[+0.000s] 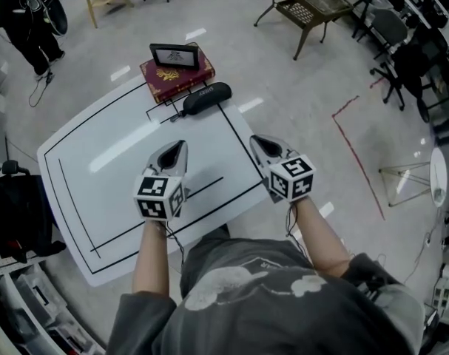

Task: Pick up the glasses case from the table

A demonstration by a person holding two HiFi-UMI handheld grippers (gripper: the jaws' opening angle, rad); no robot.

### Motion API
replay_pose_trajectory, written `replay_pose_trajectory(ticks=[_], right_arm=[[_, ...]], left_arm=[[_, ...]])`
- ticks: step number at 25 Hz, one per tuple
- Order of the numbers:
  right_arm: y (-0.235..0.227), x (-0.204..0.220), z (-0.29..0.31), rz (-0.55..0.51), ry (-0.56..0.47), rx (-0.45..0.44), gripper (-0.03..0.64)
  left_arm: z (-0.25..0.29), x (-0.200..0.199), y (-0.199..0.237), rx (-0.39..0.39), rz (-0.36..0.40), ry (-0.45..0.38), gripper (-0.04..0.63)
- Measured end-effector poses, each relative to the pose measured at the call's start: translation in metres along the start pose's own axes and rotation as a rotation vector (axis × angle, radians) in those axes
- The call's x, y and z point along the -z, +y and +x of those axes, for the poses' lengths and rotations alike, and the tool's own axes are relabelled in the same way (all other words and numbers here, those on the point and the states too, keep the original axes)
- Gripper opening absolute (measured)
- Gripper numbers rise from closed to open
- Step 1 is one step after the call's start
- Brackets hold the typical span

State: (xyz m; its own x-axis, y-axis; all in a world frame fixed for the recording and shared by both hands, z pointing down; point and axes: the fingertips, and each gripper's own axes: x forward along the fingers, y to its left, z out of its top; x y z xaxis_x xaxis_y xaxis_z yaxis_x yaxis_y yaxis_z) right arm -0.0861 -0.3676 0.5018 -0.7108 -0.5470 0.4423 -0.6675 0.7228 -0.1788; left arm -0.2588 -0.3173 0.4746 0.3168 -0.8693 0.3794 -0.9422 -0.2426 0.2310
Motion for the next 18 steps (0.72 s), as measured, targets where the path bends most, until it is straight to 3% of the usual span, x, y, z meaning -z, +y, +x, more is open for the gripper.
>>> replay_pose_trajectory(ticks=[4,6,10,12,18], right_arm=[[-0.006,-0.006,0.016,0.014,0.011,0.017,0.0],[-0.011,-0.006,0.023,0.018,0.02,0.025,0.0],[-0.02,-0.001,0.032,0.033,0.049,0.045,0.0],[-0.022,0.003,0.035,0.04,0.06,0.052,0.0],[-0.03,0.006,0.047,0.054,0.074,0.076,0.0]], left_arm=[[0.028,-0.012,0.006,0.068,0.058,0.025,0.034],[0.044,-0.018,0.007,0.102,0.096,0.025,0.158],[0.077,-0.023,0.008,0.159,0.19,0.072,0.304],[0.094,-0.02,0.01,0.186,0.234,0.125,0.337],[0.143,-0.012,0.03,0.222,0.252,0.247,0.379]])
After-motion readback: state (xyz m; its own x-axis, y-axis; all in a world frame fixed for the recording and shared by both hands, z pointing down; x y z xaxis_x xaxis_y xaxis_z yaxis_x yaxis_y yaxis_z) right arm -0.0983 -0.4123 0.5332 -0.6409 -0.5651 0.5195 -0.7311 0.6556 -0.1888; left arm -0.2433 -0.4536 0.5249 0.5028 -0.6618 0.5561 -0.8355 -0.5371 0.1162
